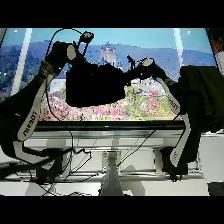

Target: Fold the clothes and pants, and hang the long-sleeved shirts on hangers.

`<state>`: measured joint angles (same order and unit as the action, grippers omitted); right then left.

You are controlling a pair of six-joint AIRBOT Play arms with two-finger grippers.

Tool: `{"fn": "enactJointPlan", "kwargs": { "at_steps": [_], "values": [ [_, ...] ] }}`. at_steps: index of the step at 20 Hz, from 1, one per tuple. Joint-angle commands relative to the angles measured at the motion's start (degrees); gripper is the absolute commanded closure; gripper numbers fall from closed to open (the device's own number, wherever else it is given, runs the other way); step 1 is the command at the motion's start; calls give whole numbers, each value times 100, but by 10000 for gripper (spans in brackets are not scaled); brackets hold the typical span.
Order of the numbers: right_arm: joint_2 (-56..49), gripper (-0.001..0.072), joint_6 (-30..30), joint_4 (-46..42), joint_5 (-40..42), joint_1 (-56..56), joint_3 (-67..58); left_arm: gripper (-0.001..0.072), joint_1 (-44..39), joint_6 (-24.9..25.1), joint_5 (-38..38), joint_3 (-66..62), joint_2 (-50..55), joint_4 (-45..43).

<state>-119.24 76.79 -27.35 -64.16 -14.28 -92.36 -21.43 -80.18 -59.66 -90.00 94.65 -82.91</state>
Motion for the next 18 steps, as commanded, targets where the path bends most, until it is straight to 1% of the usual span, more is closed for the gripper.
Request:
{"fn": "enactJointPlan", "kwargs": {
  "at_steps": [1, 4, 6, 9, 14, 15, 18],
  "values": [
    [-4, 690, -247, 186, 654, -219, -4, 8, 0, 2, 0, 0, -4, -66],
    [334, 691, -470, 61, 699, 46, -4, 7, 0, 4, -13, -2, -103, -481],
    [778, 691, -466, -452, 721, 358, -2, 7, 0, 4, -20, -2, -356, -717],
    [1670, 691, -411, -1235, 669, 970, -2, 8, 0, 4, -17, -2, -883, -802],
    [3355, 691, 319, -2430, 605, 2404, -2, 7, 0, 4, -17, -2, -1633, -817],
    [3665, 691, 404, -2671, 538, 2747, -2, 8, 0, 4, -20, -2, -1729, -817],
    [4535, 691, 955, -3508, 81, 3993, -2, 7, 0, 4, -20, -2, -1934, -817]
  ]
}}
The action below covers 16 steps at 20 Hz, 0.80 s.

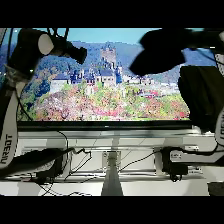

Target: Fold the clothes and pants, and hang the long-sleeved shirts on hangers.

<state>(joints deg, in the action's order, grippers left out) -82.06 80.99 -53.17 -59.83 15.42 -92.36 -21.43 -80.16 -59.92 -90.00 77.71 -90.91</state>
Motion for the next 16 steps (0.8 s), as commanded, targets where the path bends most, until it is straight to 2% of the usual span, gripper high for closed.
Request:
{"fn": "enactJointPlan", "kwargs": {
  "at_steps": [1, 5, 8, 10, 11, 12, 13, 16],
  "values": [
    [1038, 691, 610, -1182, -570, 1443, -2, 8, 0, 2, 4, -2, -275, -17],
    [1506, 691, 787, -2024, -2059, 3123, 2, 8, 0, 0, -39, 0, -313, -15],
    [1488, 691, 1958, -2575, -3178, 3982, 94, 7, -2, 0, -37, 0, -308, -15],
    [1484, 688, 2149, -2706, -3377, 4258, 149, 7, -2, 2, -37, 0, -308, -13],
    [1484, 517, 2157, -2706, -3285, 4319, 155, 7, -2, 2, -37, 0, -308, -15],
    [1484, 83, 2155, -2706, -3198, 4321, 155, 7, -2, 0, -37, 0, -308, -15],
    [1484, 23, 2103, -2691, -3134, 4286, 155, 7, -2, 2, -37, 0, -308, -15],
    [1484, 23, 2022, -2538, -2736, 3919, 155, 7, -2, 0, -37, 0, -308, -15]
  ]
}}
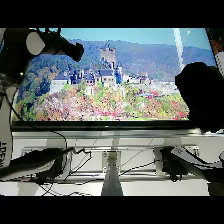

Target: Fold the clothes and pants, and hang the long-sleeved shirts on hangers.

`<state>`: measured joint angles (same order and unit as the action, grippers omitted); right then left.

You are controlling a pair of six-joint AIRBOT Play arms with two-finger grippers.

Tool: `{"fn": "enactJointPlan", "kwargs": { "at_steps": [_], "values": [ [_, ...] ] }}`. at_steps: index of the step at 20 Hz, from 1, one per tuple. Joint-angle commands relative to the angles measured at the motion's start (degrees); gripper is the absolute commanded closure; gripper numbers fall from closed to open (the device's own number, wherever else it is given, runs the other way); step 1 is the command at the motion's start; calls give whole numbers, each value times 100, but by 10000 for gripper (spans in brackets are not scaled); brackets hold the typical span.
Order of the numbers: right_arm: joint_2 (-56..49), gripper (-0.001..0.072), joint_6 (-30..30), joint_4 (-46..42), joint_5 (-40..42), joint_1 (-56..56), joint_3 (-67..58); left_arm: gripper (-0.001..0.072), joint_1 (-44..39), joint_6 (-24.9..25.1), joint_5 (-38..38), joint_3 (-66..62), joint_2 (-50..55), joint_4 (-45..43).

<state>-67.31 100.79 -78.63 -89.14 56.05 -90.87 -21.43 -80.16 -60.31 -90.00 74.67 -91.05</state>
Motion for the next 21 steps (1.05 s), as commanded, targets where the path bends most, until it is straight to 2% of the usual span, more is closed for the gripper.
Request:
{"fn": "enactJointPlan", "kwargs": {
  "at_steps": [1, 6, 8, 12, 14, 16, 21],
  "values": [
    [9, 34, -138, 96, 345, -380, 4, 7, -2, 0, 2, 0, -4, -2],
    [11, 377, -533, 181, 1338, -2629, 4, 7, -2, 0, 2, 0, -4, -2],
    [11, 571, -839, 164, 1735, -3860, 4, 7, -2, 0, 2, 0, -4, -2],
    [15, 583, -1657, -776, 2175, -5849, 4, 7, -2, 2, 2, 0, -4, -2],
    [15, 691, -1655, -1322, 2072, -6380, 4, 7, -2, 0, 2, 0, -4, -2],
    [15, 691, -1615, -1499, 2074, -6601, 4, 7, -2, 0, 2, 0, -4, -2],
    [15, 690, -1602, -1300, 2079, -6610, 4, 7, -2, 2, 2, 0, -4, -2]
  ]
}}
